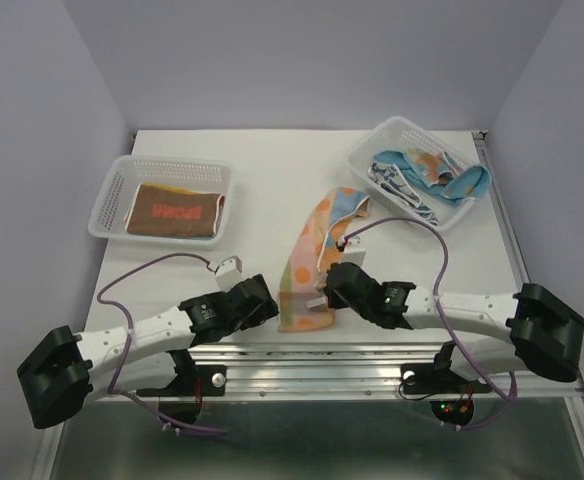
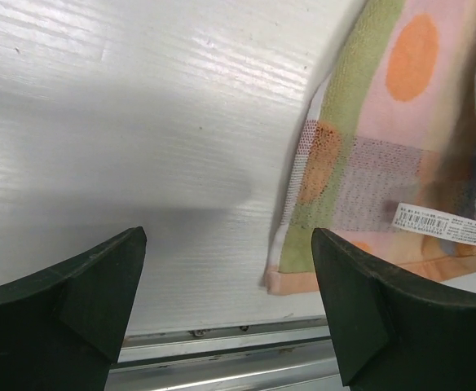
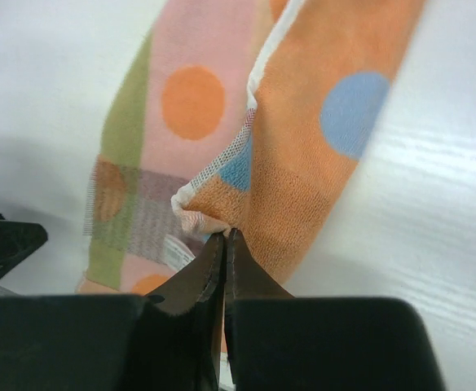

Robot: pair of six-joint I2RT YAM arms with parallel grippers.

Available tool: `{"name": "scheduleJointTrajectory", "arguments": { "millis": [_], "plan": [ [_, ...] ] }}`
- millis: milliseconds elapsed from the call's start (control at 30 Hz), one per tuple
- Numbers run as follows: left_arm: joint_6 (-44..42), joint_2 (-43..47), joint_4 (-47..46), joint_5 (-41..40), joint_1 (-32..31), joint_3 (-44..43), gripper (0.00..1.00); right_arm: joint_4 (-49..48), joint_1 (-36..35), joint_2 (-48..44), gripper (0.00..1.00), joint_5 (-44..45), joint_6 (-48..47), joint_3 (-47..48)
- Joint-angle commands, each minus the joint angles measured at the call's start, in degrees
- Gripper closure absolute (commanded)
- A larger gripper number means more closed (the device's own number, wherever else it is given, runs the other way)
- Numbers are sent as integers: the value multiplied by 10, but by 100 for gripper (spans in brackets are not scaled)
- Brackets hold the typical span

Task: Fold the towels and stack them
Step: Flatten out the crumpled towel

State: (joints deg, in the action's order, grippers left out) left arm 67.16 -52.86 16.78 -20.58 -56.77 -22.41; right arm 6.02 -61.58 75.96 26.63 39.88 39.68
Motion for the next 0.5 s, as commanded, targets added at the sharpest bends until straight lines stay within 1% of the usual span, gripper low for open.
{"name": "scheduleJointTrajectory", "arguments": {
  "millis": [0,33,200,267,333,467],
  "plan": [
    [-29,-39,-17,39,1,-39,7,-30,-4,-23,99,27,129,-65],
    [-31,-51,-21,58,-3,-39,9,-39,-4,-27,99,29,134,-77],
    [-32,-78,-33,98,-28,-40,14,-53,-4,-41,99,35,148,-87],
    [-33,-88,-34,106,-42,-46,18,-58,-4,-46,99,35,155,-96],
    [-34,-95,-30,113,-53,-53,19,-79,-4,-49,99,32,158,-101],
    [-34,-115,-17,112,-73,-66,25,-86,-4,-49,99,25,155,-103]
  ]
}}
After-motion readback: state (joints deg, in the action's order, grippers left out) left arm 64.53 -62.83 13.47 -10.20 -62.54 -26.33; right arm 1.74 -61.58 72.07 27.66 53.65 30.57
